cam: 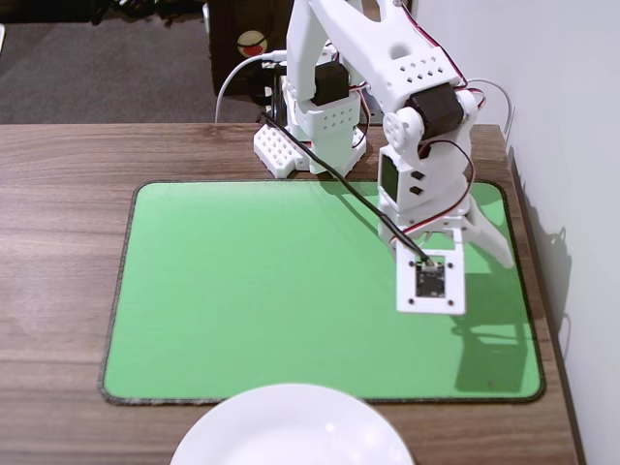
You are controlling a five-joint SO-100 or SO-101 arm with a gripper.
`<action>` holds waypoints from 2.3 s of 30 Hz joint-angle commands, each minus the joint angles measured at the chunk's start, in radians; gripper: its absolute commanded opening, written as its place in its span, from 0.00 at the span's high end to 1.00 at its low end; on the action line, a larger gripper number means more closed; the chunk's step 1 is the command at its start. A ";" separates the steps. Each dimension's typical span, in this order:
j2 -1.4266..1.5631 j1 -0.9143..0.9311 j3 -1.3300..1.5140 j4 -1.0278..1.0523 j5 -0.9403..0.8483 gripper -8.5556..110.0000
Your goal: Grasp a lego block and put it on the plate.
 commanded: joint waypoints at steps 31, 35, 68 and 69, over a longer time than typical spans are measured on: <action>-0.124 -0.003 -0.078 -0.028 0.032 0.52; -0.135 -0.008 -0.078 -0.037 0.031 0.52; -0.146 -0.017 -0.064 -0.086 0.035 0.68; -0.144 -0.017 -0.063 -0.087 0.035 0.71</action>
